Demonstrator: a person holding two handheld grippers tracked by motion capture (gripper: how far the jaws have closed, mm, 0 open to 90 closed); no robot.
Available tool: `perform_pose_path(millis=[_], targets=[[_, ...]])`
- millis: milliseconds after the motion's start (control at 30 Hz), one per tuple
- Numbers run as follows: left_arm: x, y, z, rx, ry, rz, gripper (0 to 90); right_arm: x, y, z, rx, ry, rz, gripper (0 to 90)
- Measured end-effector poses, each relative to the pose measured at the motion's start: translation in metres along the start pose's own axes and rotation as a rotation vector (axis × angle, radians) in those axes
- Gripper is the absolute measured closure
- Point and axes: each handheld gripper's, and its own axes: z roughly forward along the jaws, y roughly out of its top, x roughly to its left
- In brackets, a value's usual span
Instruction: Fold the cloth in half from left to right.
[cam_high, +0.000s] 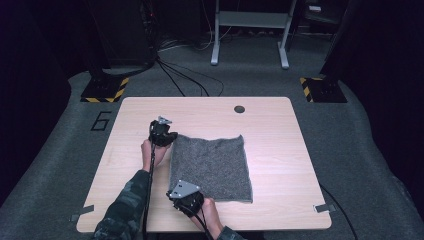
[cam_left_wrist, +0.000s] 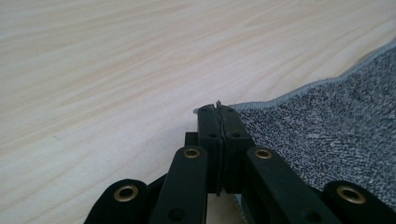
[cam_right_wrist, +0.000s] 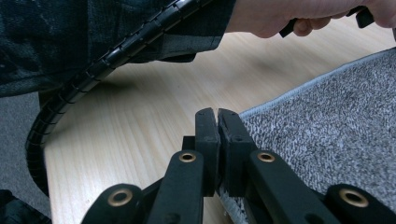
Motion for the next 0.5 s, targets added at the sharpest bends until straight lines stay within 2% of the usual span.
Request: perform_pose_path(millis=[100, 133, 267, 333, 500], targets=[[0.001, 0.004, -0.005, -0.008, 0.015, -0.002, 89.1, -0.001, 0.004, -0.002, -0.016, 0.019, -0.007, 87.4], [0.002, 0.005, -0.008, -0.002, 0.019, 0.011, 89.1, 0.000, 0.005, -0.003, -0.019, 0.014, 0.002, 87.4], [0.006, 0.010, -0.018, -0.005, 0.042, 0.019, 89.3, 0.001, 0.017, -0.006, -0.042, 0.022, -0.011, 87.4], [0.008, 0.014, -0.024, -0.007, 0.057, 0.026, 89.3, 0.002, 0.025, -0.008, -0.061, 0.030, -0.033, 87.3], [0.010, 0.021, -0.040, -0.021, 0.086, 0.042, 89.3, 0.002, 0.038, -0.013, -0.101, 0.046, -0.029, 87.3]])
